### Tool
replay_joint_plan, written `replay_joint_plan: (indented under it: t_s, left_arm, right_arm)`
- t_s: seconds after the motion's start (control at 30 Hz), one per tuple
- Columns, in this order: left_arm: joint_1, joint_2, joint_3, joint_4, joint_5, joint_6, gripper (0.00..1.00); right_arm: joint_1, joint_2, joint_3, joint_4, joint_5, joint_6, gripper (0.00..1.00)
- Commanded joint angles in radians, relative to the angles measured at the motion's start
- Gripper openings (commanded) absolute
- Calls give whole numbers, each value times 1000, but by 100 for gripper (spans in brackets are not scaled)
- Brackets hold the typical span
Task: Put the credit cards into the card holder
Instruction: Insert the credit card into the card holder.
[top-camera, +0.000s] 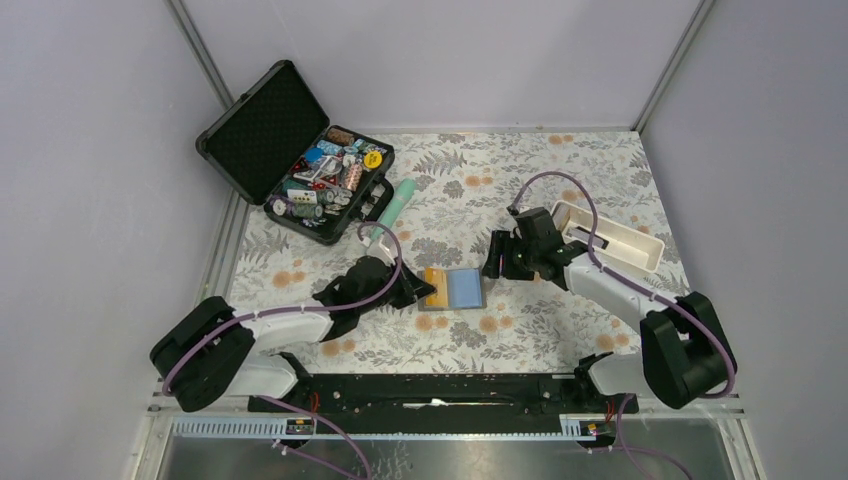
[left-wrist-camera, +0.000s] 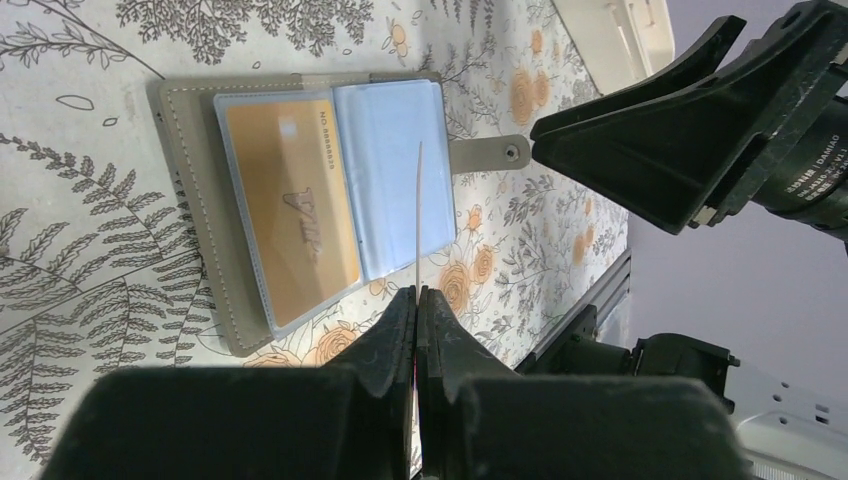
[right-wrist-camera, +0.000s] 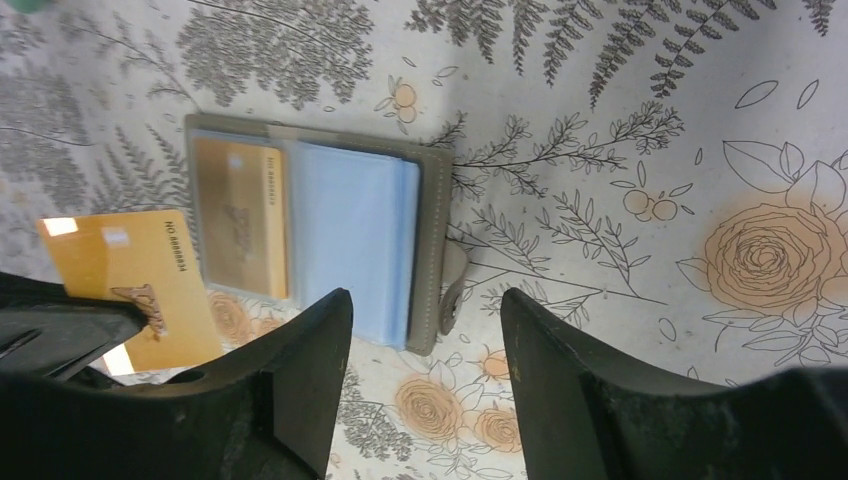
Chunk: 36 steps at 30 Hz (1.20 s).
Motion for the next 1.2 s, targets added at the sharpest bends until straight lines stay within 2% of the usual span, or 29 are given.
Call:
replay_joint_plan:
  t_s: [0.0, 0.13, 0.4, 0.83, 1.17]
  left_arm:
    - [-6, 31, 42, 71, -42, -9, 0]
    - [-8, 81, 40, 114, -29, -23, 0]
    - [-8, 134, 51, 146, -25, -24, 0]
    - [-8, 223, 71, 203, 11, -60, 0]
    - [-6, 293, 59, 308, 30, -96, 0]
  right_arm:
    - [25, 48, 2, 20, 78, -21, 61]
    - [34, 78, 11, 21, 81, -17, 52]
    - [57, 109, 26, -8, 107, -20, 46]
    - [65, 133, 46, 1, 128, -21, 0]
    - [70, 149, 44, 1, 135, -19, 0]
